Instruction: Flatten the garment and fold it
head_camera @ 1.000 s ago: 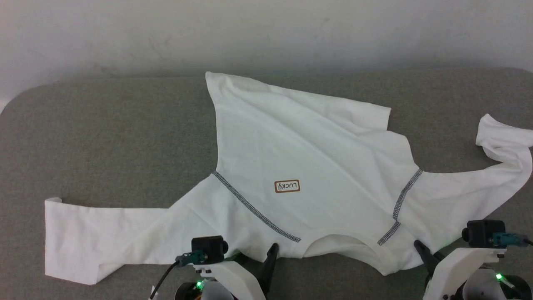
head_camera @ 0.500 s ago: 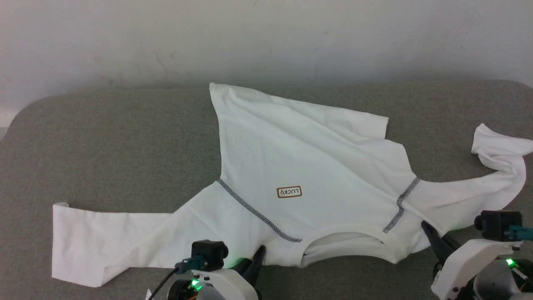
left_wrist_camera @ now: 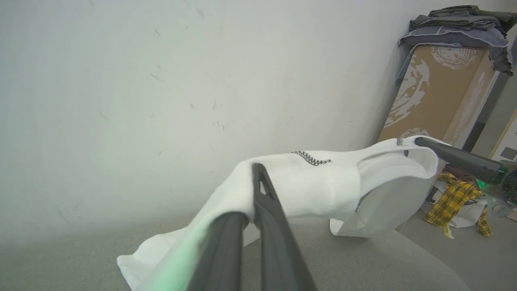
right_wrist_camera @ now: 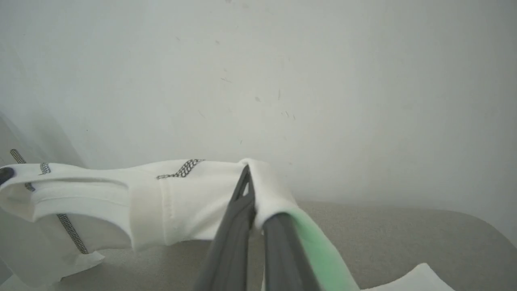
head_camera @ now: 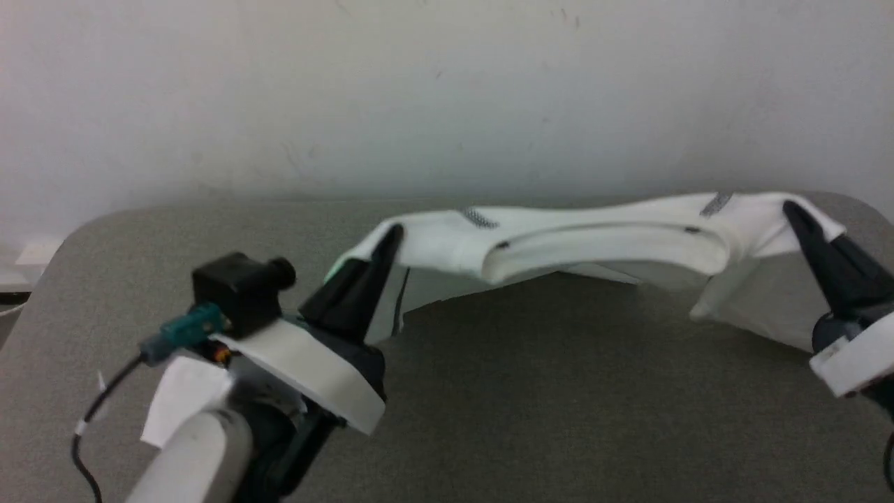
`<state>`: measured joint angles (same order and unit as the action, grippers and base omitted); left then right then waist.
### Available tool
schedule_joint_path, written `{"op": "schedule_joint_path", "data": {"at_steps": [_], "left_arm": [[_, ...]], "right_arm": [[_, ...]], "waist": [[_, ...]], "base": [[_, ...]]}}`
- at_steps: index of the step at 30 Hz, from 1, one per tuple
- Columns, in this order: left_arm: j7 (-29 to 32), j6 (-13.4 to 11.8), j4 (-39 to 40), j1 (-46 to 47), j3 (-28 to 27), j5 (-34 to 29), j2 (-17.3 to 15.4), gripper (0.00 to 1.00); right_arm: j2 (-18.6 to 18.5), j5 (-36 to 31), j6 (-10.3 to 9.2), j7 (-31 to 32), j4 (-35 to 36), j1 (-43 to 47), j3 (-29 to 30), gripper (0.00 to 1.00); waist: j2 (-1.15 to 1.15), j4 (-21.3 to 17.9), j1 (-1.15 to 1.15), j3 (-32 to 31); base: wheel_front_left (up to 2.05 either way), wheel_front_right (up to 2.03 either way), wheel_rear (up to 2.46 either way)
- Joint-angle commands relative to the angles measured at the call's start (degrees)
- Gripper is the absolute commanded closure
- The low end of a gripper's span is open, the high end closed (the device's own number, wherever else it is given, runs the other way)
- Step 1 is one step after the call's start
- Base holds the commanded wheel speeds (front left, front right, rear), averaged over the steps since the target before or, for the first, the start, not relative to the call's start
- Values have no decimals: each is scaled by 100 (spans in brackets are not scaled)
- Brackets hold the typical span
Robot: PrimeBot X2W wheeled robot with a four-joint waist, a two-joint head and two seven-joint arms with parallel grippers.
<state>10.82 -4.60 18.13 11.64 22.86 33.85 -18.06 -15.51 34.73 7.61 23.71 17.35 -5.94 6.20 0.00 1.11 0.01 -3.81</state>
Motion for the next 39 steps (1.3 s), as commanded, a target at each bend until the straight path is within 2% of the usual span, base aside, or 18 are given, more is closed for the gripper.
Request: {"op": "schedule_joint_path", "data": {"at_steps": [1,5,10,21,29,35,39], "left_arm": [[32,-41,57,132,-86,-7,-63,100],[356,-96,434,785,-409,-13,-286,100],[570,-75,467,1555,-748,-19,-514,100],[858,224,-55,2923,-947,30,-799,100],[1035,453,-637,4063,-939,-19,-910,100],[943,669,-1502,5242,-868,-224,-900,100],[842,766,-2246,6066,-790,-310,-753,100]], "right_arm": [[-46,52,-12,16,59,-156,51,100],[-237,352,-12,352,270,-939,17,100],[-310,700,-12,701,229,-2021,-101,100],[-567,829,-12,869,-508,-3832,-645,100],[-889,800,-12,532,-1311,-5111,-1143,100],[-1122,628,-12,-149,-2204,-6240,-1754,100],[-1196,481,-12,-691,-2941,-7019,-2151,100]], "waist": [[0,-21,-1,-76],[0,-91,-1,-150],[0,-180,-1,-172],[0,-320,-1,126],[0,-433,-1,1131],[0,-554,-1,2096],[0,-611,-1,2675]], "base": [[0,0,0],[0,0,0],[0,0,0],[0,0,0],[0,0,0],[0,0,0],[0,0,0]]}}
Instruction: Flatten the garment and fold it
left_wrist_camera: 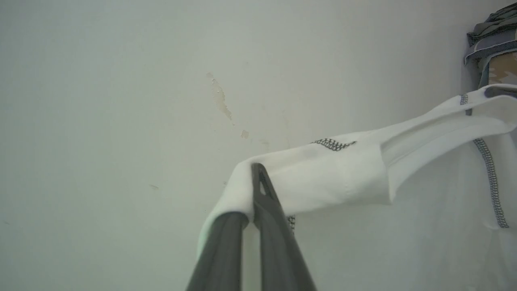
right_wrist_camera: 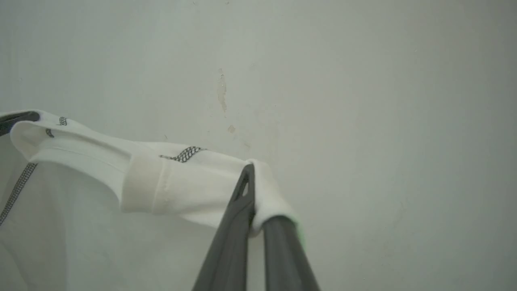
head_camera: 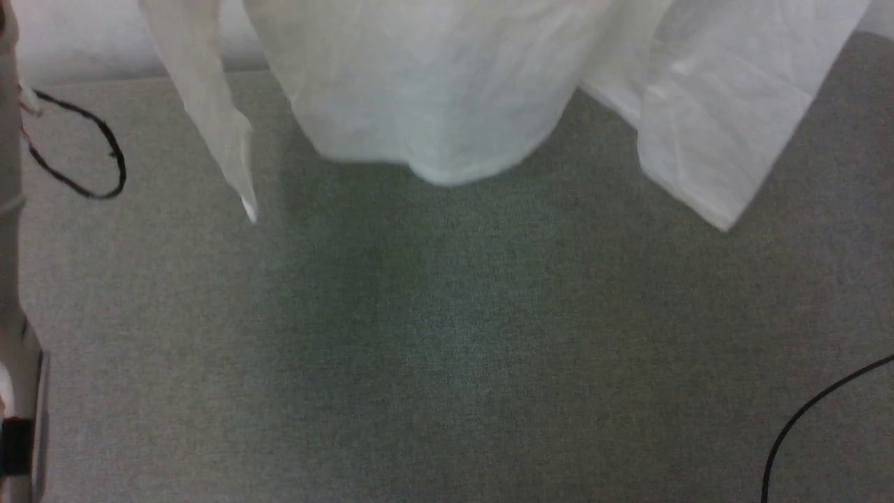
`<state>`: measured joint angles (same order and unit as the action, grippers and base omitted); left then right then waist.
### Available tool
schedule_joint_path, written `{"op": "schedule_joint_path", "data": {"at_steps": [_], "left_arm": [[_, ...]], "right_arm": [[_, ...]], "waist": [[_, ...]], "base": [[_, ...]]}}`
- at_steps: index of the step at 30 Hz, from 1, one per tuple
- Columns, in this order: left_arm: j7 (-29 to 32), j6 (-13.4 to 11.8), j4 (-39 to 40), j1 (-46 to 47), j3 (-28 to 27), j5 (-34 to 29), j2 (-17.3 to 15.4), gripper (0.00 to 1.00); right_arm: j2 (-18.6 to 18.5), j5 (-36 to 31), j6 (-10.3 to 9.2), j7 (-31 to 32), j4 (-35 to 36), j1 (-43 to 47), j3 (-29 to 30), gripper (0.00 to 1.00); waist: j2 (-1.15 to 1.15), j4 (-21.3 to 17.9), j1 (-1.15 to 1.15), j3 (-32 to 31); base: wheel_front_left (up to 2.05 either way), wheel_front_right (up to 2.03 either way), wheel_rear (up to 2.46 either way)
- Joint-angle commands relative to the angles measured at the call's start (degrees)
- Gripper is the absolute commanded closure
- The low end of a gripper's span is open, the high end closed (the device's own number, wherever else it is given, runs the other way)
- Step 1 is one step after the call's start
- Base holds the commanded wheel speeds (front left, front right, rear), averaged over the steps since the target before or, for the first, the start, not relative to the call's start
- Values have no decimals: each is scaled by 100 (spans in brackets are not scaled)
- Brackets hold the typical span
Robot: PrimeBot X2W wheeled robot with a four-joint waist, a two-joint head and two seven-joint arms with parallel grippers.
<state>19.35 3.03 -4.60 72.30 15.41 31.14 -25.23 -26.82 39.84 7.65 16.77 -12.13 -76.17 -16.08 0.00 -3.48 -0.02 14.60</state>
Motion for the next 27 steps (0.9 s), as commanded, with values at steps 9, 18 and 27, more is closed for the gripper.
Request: {"op": "schedule_joint_path", "data": {"at_steps": [9,18,27], "left_arm": [[-730,217,-1834,1684,190,-435,197,100],[-1678,350,-3151,2072,410,-464,529,100],[-2522,418,-3716,497,816,-291,790,100]], "right_arm": [[22,-209,-16,-1219,-1587,-1527,-726,100],[301,87,-16,-1948,-2534,-1777,-1515,100],[427,720,-16,-2470,-2608,-439,-2566,100]], "waist": [[0,-244,2,1675],[0,-130,2,1867],[0,69,2,1337]], "base": [[0,0,0],[0,0,0],[0,0,0]]}}
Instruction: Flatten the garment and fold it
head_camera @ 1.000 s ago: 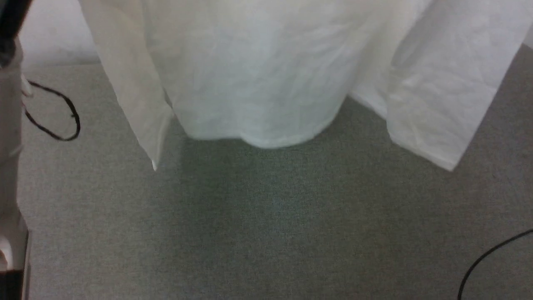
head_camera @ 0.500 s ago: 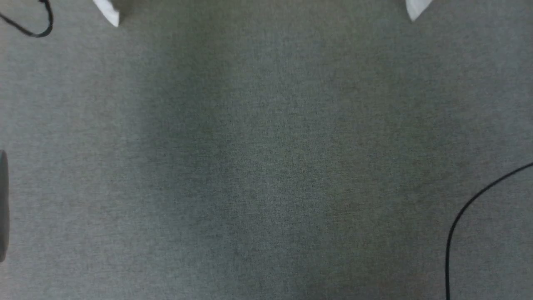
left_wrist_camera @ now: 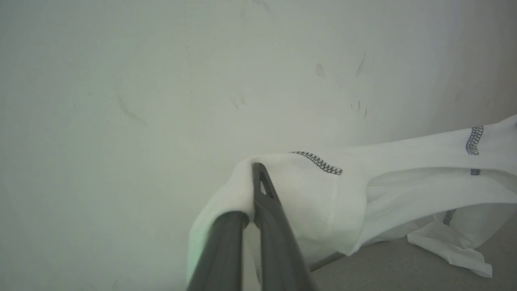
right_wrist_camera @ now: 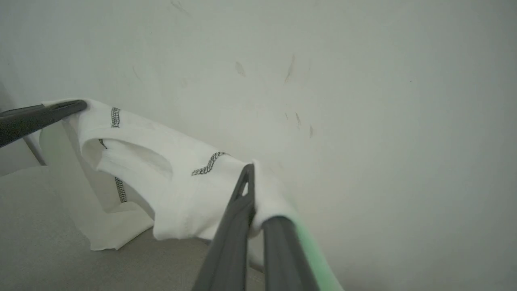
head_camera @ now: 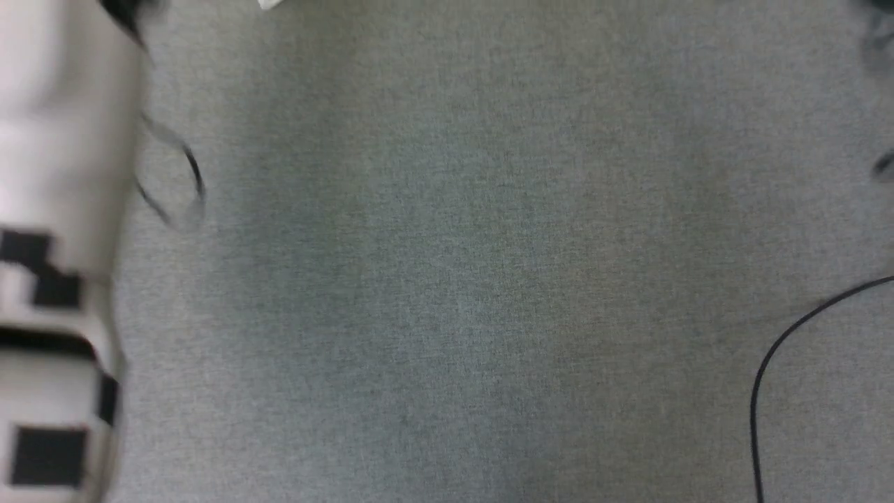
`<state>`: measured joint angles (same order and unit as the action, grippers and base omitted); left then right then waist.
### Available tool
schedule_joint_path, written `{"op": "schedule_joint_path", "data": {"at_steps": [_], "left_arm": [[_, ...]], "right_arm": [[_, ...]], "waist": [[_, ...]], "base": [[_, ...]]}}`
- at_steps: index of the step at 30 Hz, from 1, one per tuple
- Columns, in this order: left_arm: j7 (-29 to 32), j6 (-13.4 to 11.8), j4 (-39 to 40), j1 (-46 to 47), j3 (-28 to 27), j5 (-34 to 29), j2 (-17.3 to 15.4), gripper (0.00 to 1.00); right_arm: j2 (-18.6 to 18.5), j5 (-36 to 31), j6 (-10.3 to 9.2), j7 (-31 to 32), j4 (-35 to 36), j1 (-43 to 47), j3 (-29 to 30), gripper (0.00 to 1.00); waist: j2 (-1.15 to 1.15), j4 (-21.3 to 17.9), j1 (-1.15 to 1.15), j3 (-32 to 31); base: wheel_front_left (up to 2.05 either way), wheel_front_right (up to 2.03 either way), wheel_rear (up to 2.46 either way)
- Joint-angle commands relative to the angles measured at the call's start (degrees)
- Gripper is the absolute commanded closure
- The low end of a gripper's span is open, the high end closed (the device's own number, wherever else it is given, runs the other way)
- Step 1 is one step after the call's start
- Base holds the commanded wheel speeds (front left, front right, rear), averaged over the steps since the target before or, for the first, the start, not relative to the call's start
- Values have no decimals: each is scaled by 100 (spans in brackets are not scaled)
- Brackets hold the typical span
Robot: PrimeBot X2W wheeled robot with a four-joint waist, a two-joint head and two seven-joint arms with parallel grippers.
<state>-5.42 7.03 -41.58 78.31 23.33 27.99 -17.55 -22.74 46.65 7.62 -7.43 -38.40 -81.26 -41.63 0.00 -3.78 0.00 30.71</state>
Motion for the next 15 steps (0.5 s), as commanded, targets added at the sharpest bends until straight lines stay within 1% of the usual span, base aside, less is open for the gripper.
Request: {"op": "schedule_joint_path", "data": {"at_steps": [1,5,8,12,15], "left_arm": [[-129,22,-39,-393,104,28,50,100],[-366,32,-49,-1669,356,170,178,100],[-436,36,14,-2638,514,304,200,100],[-392,39,223,-3808,784,393,135,100],[-277,40,441,-4507,954,453,24,100]], "right_arm": [[27,129,-13,-109,43,286,-124,100],[30,538,-13,-281,218,1235,-547,100],[14,843,-13,-314,376,1961,-826,100],[-97,1196,-13,-325,577,2899,-1107,100],[-223,1423,-13,-262,721,3563,-1257,100]], "waist": [[0,123,0,-396],[0,204,0,-955],[0,226,0,-1340],[0,290,0,-1863],[0,347,0,-2220]], "base": [[0,0,0],[0,0,0],[0,0,0],[0,0,0],[0,0,0]]}}
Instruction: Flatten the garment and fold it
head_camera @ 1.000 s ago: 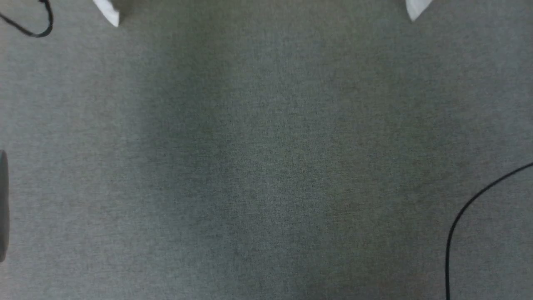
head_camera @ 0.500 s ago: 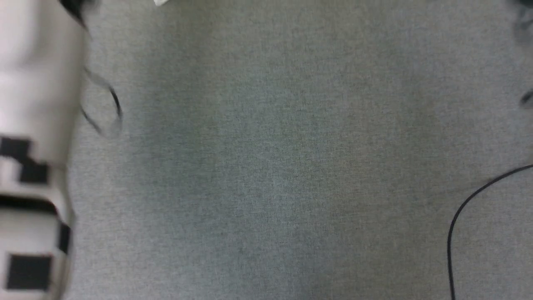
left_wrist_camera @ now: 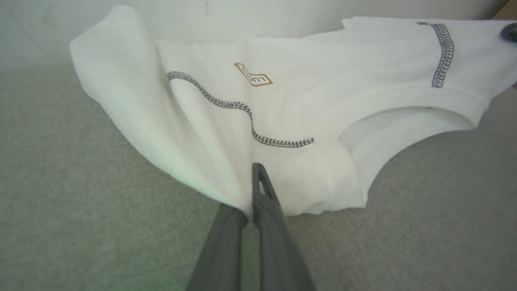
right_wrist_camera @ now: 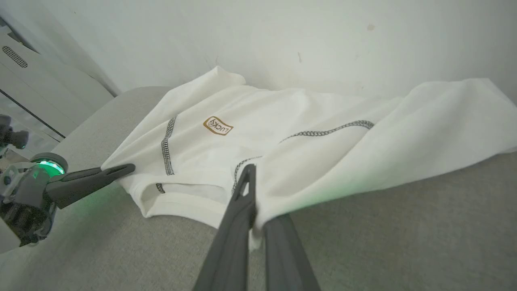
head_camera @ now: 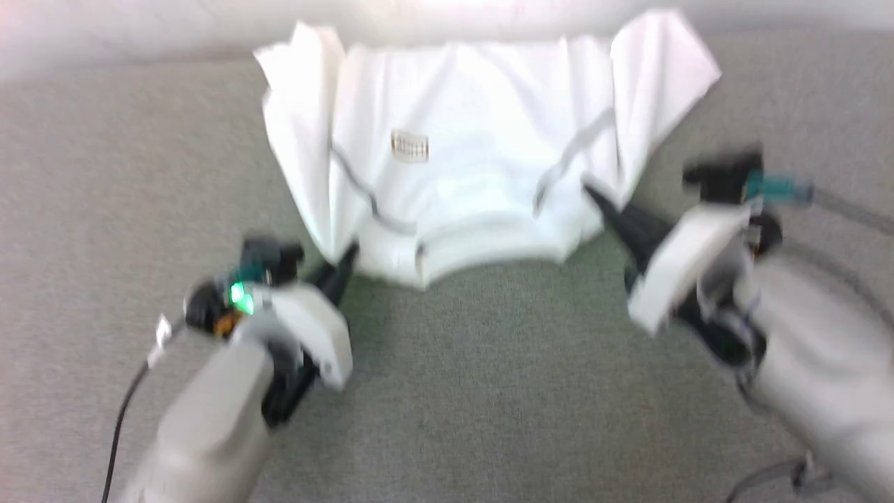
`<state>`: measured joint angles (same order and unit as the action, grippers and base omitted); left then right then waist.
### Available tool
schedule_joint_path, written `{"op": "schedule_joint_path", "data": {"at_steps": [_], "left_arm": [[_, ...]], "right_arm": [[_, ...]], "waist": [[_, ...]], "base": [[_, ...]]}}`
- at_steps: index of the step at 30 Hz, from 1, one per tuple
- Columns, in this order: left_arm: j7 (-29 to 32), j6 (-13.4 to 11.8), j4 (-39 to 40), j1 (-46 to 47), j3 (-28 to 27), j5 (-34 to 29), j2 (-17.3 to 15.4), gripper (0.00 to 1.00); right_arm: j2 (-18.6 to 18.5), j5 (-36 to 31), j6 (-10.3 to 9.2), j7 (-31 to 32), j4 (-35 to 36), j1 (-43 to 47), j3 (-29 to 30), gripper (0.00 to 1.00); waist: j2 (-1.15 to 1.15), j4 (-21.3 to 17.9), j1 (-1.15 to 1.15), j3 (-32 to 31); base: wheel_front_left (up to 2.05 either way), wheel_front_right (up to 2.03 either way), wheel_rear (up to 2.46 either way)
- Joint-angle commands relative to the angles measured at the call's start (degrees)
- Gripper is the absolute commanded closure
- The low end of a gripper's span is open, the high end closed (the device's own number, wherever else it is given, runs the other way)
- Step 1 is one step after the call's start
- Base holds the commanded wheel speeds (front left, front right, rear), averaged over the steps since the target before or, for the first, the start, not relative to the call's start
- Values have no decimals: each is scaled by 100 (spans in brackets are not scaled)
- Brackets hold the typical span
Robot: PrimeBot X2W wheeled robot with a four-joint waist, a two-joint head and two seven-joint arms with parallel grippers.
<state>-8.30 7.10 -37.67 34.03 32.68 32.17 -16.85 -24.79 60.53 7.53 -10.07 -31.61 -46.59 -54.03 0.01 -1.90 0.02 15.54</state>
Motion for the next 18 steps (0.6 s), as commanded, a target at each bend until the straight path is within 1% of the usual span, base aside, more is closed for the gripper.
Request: {"op": "schedule_joint_path", "data": {"at_steps": [1,3,7,9,10,15,18], "left_arm": [[60,33,131,-288,63,58,-92,100],[128,11,341,-665,114,98,-199,100],[331,-114,867,-1352,199,189,-374,100],[466,-213,1164,-1669,231,238,-461,100],[466,-213,1164,-1669,231,238,-461,100],[796,-433,1926,-2414,267,398,-741,100],[995,-515,2344,-2811,285,520,-918,100]], "right_arm": [[-60,80,-4,28,96,304,-80,100],[-144,110,-4,98,207,677,-224,100],[-275,224,-4,312,420,1334,-418,100],[-358,273,-4,503,518,1605,-494,100],[-358,273,-4,503,518,1605,-494,100],[-600,327,-4,1034,809,2110,-578,100],[-765,464,-4,1392,1034,2394,-519,100]], "waist": [[-1,175,-2,-829],[-1,192,-2,-1028],[-1,253,-2,-1389],[-1,272,-2,-1530],[-1,272,-2,-1530],[-1,289,-2,-1779],[-1,303,-2,-1889]], "base": [[0,0,0],[0,0,0],[0,0,0],[0,0,0],[0,0,0],[0,0,0],[0,0,0]]}}
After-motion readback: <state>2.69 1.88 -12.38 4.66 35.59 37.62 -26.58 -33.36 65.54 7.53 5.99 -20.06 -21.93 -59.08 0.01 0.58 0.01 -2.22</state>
